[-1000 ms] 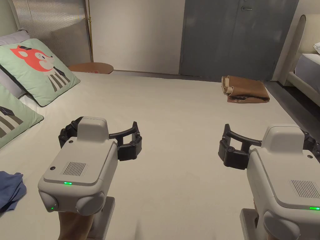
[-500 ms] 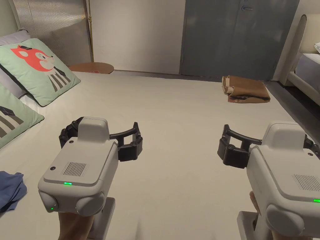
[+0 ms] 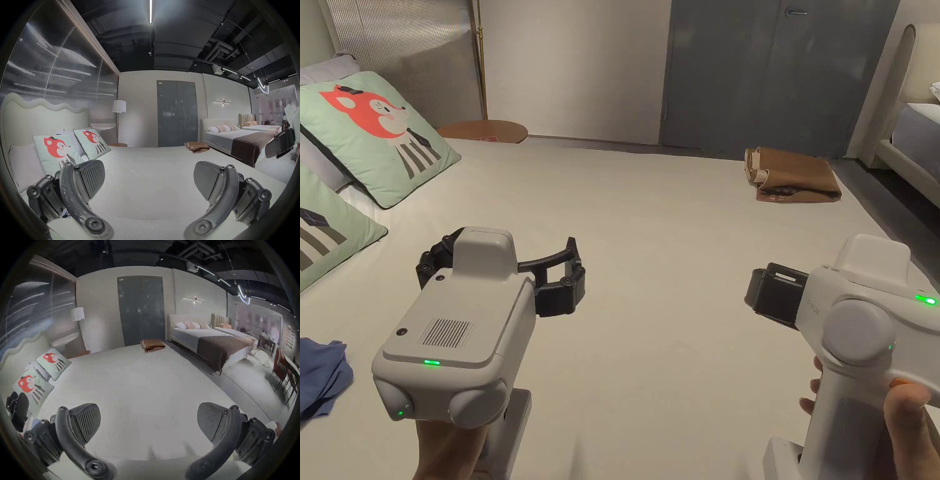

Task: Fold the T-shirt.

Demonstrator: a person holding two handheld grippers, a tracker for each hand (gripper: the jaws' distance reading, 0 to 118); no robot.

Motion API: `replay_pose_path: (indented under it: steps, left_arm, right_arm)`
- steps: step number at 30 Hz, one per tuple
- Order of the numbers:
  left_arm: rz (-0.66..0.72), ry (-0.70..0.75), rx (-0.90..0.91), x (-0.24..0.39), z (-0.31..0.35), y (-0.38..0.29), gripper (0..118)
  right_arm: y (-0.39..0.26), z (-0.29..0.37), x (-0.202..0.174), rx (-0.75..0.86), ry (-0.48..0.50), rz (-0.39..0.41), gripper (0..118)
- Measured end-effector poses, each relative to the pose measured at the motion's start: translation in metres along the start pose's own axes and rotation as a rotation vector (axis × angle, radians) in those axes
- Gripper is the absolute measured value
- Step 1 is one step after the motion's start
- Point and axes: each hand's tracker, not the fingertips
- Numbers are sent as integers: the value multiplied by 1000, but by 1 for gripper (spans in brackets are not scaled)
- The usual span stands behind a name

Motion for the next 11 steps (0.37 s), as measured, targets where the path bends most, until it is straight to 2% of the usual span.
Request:
replay_pose_path:
  steps: [4,7,11]
  left_arm:
    - [-1,-1,3,0,0,1,109]
    - [-3,0,5,0,0,1,109]
    - [0,-1,6,-1,1,2,109]
  right_arm:
    - [-3,1,2,24,18,-4,118]
    - [-4,2,-3,56,-7,53,118]
    - [-4,2,-3,75,-14,19,118]
